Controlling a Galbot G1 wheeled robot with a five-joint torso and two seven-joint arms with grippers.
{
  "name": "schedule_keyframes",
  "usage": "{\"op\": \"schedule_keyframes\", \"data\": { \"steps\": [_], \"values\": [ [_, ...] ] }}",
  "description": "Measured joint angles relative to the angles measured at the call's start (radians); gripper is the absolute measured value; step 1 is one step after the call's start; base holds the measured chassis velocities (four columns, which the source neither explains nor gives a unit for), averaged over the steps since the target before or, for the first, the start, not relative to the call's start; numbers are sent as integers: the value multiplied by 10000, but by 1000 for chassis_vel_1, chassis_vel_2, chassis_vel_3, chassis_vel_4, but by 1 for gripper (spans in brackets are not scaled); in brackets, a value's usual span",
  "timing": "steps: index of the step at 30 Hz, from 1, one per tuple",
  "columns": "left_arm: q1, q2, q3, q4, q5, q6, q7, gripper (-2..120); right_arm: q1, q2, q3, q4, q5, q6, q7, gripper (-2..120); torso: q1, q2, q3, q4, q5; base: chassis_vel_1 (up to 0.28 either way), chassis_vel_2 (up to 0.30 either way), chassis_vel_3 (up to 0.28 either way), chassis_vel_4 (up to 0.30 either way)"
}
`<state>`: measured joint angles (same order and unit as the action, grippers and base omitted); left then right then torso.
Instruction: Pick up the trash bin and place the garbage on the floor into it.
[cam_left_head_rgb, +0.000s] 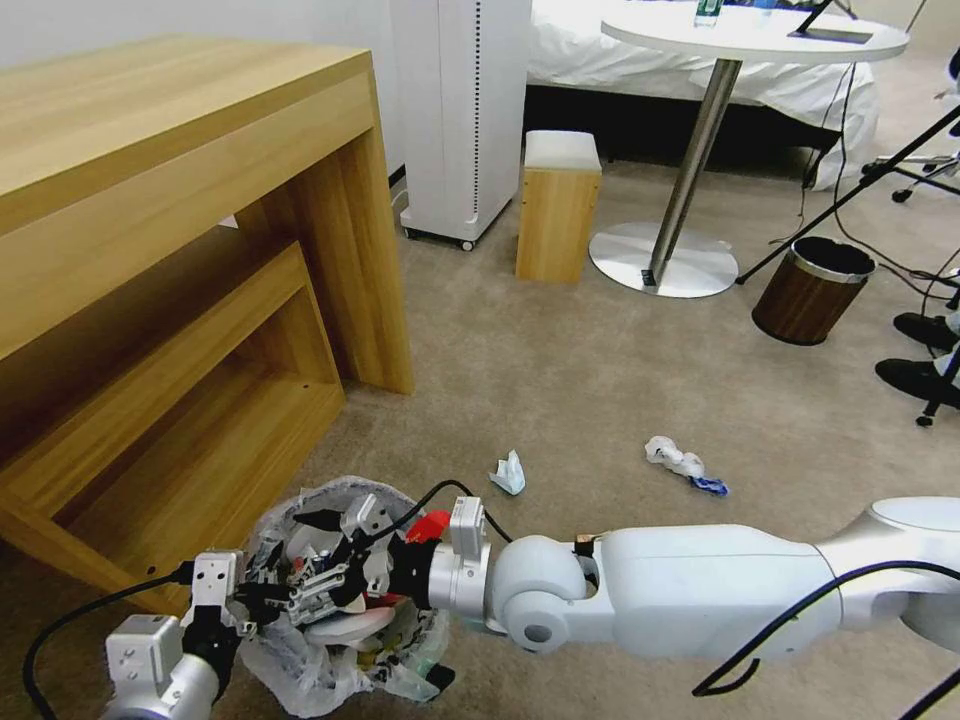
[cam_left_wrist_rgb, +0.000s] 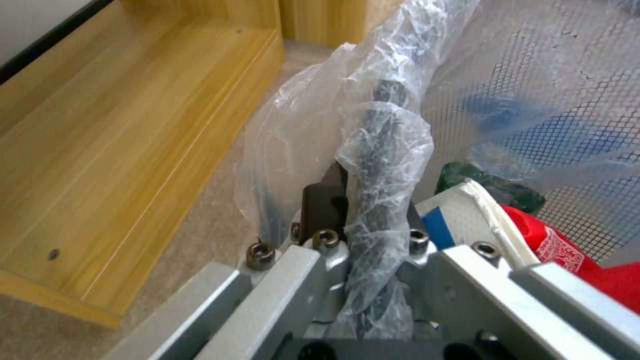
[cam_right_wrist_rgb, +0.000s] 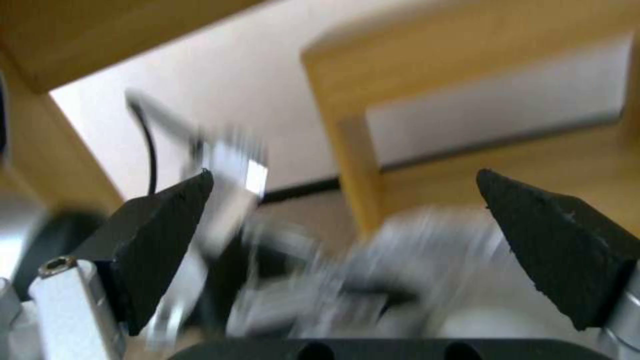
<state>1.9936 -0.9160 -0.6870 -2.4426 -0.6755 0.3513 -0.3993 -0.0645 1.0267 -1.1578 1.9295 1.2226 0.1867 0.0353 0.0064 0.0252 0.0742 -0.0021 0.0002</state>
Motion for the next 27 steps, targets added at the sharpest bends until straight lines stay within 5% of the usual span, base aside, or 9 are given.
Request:
{"op": "schedule_keyframes", "data": {
  "steps": [12, 16, 19, 27],
  "values": [
    [-121, 306, 34, 273, -146, 9, 126, 0, -361, -1601, 2341, 191, -866, -529, 332, 100, 0, 1, 0, 2, 0, 0, 0, 0, 0],
    [-221, 469, 5, 385, -340, 30, 79, 0, -1660, -2610, 3952, 234, -1442, -1283, 1080, 100, 0, 2, 0, 1, 1, 0, 0, 0, 0],
    [-301, 445, -1, 440, -457, 42, 212, 0, -4866, -4116, 7157, 181, -1986, -2328, 2663, 100, -1, 2, 0, -2, 4, 0, 0, 0, 0],
    [-581, 251, 32, 438, -686, 85, 306, 0, -8024, -4526, 10520, 432, -2378, -3059, 3371, 100, 0, 2, -1, 0, 2, 0, 0, 0, 0]
  ]
}}
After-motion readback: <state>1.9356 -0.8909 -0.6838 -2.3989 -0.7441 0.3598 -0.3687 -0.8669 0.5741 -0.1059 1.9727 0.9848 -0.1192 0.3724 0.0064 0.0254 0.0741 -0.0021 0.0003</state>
